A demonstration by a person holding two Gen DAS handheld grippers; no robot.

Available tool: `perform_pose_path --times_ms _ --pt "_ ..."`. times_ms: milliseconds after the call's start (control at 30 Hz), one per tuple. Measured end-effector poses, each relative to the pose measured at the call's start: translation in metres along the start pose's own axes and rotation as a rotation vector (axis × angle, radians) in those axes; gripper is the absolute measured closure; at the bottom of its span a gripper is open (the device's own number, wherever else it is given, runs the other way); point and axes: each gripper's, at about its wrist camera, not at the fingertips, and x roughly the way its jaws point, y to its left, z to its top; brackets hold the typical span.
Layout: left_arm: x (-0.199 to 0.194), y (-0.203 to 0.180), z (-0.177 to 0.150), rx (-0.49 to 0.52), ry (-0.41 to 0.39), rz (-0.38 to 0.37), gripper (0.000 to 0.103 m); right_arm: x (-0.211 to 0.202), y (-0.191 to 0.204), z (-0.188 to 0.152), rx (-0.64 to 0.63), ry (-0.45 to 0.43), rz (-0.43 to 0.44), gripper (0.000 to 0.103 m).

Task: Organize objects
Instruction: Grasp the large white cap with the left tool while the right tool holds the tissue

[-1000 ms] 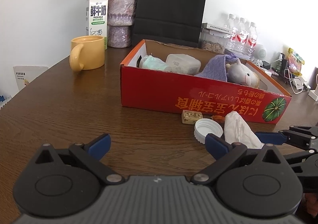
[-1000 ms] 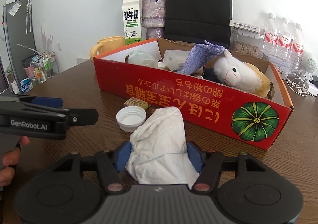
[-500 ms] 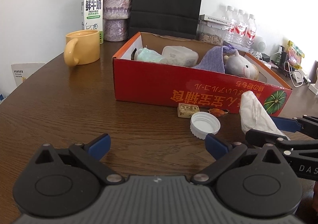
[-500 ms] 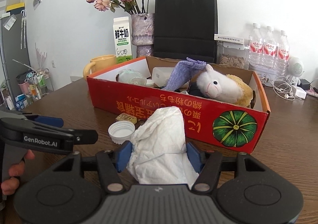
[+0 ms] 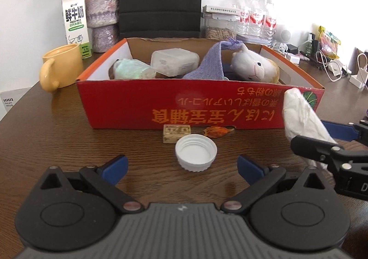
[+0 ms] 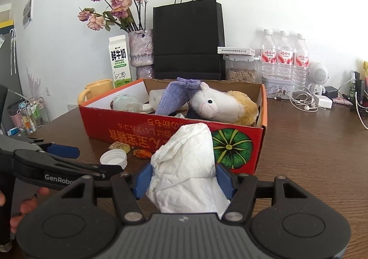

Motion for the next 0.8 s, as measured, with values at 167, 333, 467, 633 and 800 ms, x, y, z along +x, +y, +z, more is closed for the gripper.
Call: perform_pose_path --times_ms 167,333,467,633,800 --pt "0.01 -0.008 0.005 0.003 0.019 0.02 0.0 -0.007 -0.012 0.0 0.02 -0.024 -0.02 0.042" --pt "0.018 -0.01 0.008 -0.005 0.024 0.034 0.0 -0.01 -0.018 -0.001 0.028 -0.034 -0.027 0.042" --pt "0.025 -0.009 0.011 -0.017 0.039 0.04 0.0 -0.011 -0.017 -0.002 0.02 -0.034 -0.023 0.042" --pt "0.025 -0.009 0.011 -0.019 0.036 0.029 0.001 -0.01 -0.015 -0.003 0.01 -0.029 -0.02 0.042" --pt "0.019 -0.013 0.009 0.01 0.01 0.015 0.034 -0.008 -0.014 -0.003 0.006 -0.021 -0.022 0.042"
